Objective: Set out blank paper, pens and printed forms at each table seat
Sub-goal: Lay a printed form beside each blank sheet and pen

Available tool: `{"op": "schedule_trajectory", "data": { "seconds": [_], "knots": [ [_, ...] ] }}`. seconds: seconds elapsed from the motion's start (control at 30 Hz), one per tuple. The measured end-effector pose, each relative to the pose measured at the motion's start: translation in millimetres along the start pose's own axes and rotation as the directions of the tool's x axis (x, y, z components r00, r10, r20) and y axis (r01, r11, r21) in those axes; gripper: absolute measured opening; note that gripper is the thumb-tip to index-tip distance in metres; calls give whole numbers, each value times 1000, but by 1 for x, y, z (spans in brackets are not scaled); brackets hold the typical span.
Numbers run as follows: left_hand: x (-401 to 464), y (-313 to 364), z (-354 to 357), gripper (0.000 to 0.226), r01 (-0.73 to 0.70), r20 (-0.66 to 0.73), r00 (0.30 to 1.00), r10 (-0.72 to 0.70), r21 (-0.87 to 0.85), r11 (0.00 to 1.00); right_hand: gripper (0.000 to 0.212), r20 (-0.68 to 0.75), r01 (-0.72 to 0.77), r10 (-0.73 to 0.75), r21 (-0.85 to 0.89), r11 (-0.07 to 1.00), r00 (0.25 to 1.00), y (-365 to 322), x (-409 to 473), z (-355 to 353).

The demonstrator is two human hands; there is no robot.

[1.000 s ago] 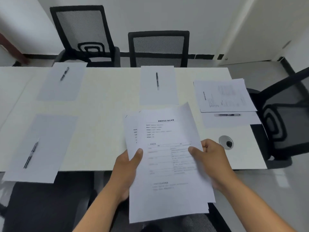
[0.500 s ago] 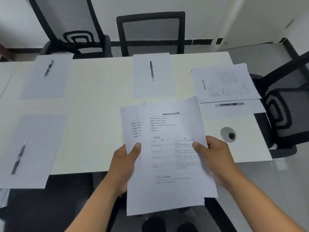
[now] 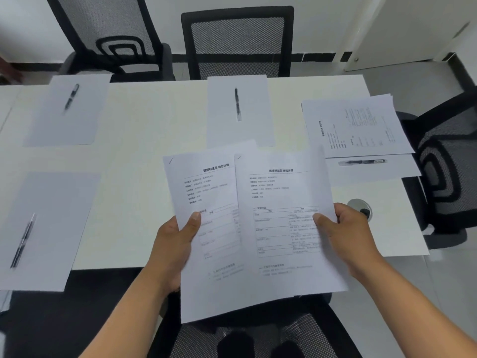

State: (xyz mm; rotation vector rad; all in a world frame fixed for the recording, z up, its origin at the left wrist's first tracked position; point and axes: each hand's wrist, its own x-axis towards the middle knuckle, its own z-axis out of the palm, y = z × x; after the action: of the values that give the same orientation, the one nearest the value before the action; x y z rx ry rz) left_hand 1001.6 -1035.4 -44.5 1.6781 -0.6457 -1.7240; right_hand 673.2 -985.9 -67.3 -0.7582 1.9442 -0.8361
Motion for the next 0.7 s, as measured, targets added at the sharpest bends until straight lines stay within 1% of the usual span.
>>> {"op": "schedule_trajectory", "data": {
  "seconds": [0.17,0.33,0.47,0.7],
  "knots": [
    [7,12,-27,28,-63,-82,995,59,-51,997,9,-76,-57,52,-72,996,996,17,18,-9],
    [12,25,-56,30,-102,-133,987,94,-54,993,17,-119,-84,71,-115,990,990,27,23,-11],
    [15,29,-66,29,-121,-131,985,115,-39,992,16,-132,-94,74,-153,984,989,34,25,-5],
    [14,23,-62,26,-86,-81,993,85,-4,996,19,-136,-93,67,-191,977,988,40,26,6]
  ]
}}
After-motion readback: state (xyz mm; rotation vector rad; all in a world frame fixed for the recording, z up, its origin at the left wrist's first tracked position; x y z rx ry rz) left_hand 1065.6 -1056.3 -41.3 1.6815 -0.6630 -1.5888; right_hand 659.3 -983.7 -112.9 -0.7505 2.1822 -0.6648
